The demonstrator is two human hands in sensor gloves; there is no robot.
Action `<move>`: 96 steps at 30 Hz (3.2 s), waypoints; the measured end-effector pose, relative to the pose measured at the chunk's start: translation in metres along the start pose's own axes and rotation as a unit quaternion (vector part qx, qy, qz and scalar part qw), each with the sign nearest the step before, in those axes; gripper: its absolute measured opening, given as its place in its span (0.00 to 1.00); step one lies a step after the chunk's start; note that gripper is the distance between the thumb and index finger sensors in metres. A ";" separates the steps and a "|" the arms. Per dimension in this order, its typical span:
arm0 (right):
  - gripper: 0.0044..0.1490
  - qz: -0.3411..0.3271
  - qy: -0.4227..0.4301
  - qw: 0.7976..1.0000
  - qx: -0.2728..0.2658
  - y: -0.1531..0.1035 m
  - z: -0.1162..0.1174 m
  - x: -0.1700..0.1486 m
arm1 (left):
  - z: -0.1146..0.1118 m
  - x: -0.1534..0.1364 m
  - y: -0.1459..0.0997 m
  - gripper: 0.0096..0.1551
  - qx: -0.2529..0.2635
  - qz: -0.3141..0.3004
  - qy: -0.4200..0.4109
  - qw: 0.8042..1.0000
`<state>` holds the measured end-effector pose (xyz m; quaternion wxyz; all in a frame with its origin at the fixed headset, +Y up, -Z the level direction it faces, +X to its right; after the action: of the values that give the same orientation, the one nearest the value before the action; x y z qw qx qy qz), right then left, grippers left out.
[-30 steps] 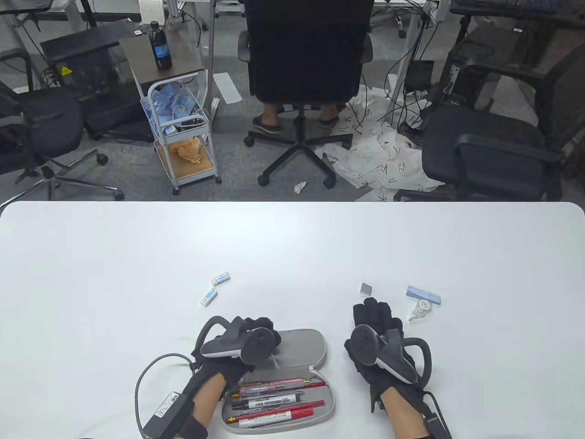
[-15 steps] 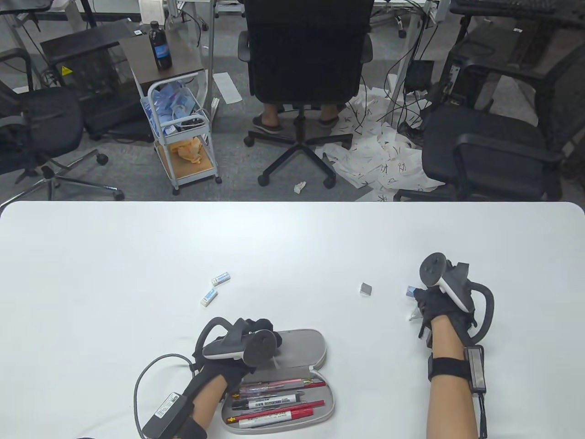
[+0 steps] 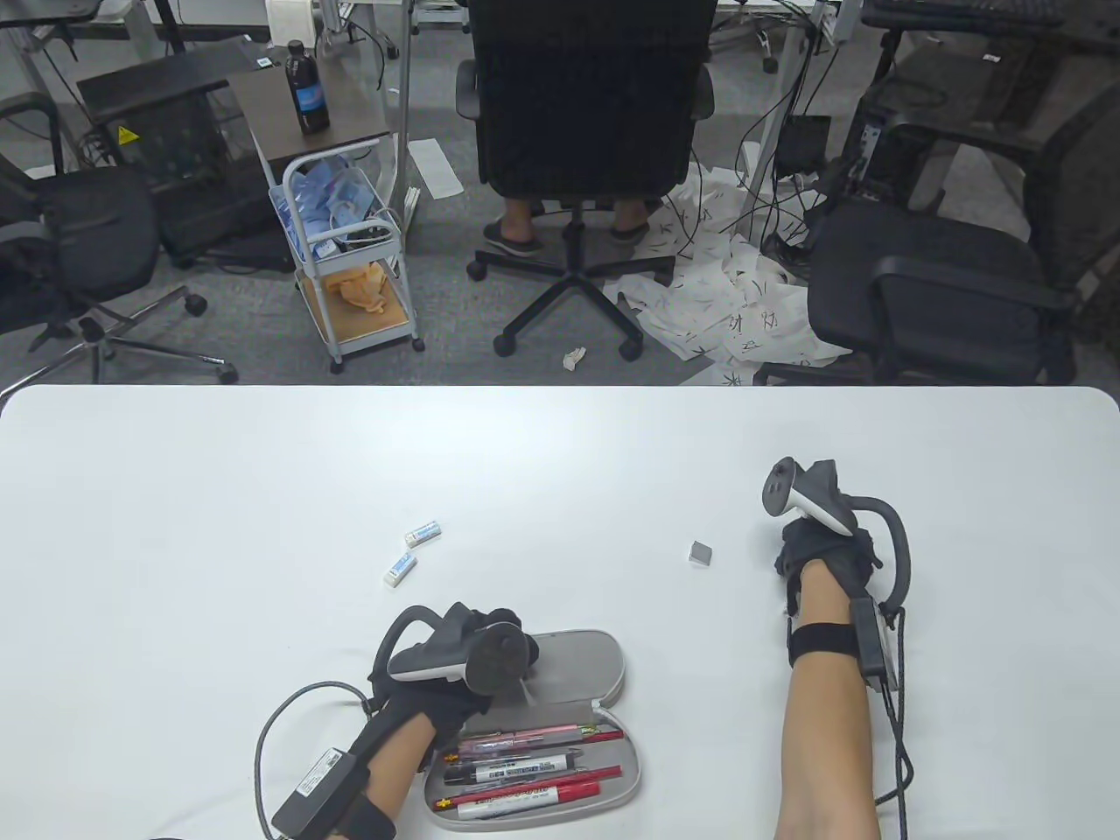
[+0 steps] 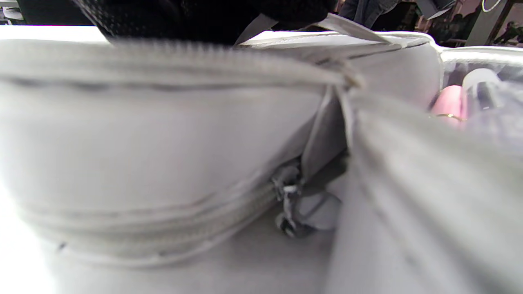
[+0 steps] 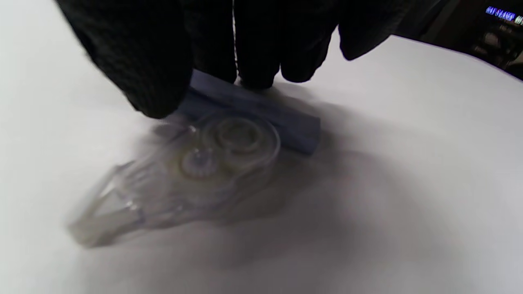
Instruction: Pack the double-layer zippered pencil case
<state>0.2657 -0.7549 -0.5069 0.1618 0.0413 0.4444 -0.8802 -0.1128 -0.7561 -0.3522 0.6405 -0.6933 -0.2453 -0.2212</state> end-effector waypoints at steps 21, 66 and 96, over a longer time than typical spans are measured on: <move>0.32 -0.039 -0.045 0.991 -0.116 -0.007 -0.021 0.005 | -0.001 -0.005 0.000 0.20 -0.009 0.017 -0.032 0.999; 0.31 -0.399 -0.105 0.899 -0.150 -0.213 0.058 0.220 | 0.003 -0.021 -0.005 0.20 0.027 0.032 -0.131 0.991; 0.59 -0.374 -0.041 0.926 -0.037 -0.178 0.062 0.158 | 0.044 -0.079 -0.078 0.24 0.111 0.100 -0.244 0.958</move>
<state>0.0637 -0.7451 -0.3662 -0.1598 -0.1704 0.4522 -0.8608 -0.2234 -0.7118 -0.3443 0.6530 -0.6714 -0.3468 0.0490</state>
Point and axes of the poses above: the tracker on the back of each hand, its own x axis roughly to the thumb side, its own y axis roughly from the wrist to the fingertips, z = x × y, the point moved 2 cm from there along y, roughly from the wrist to the fingertips, and after that the axes turned 12 degrees about x, right-handed, at the moved point
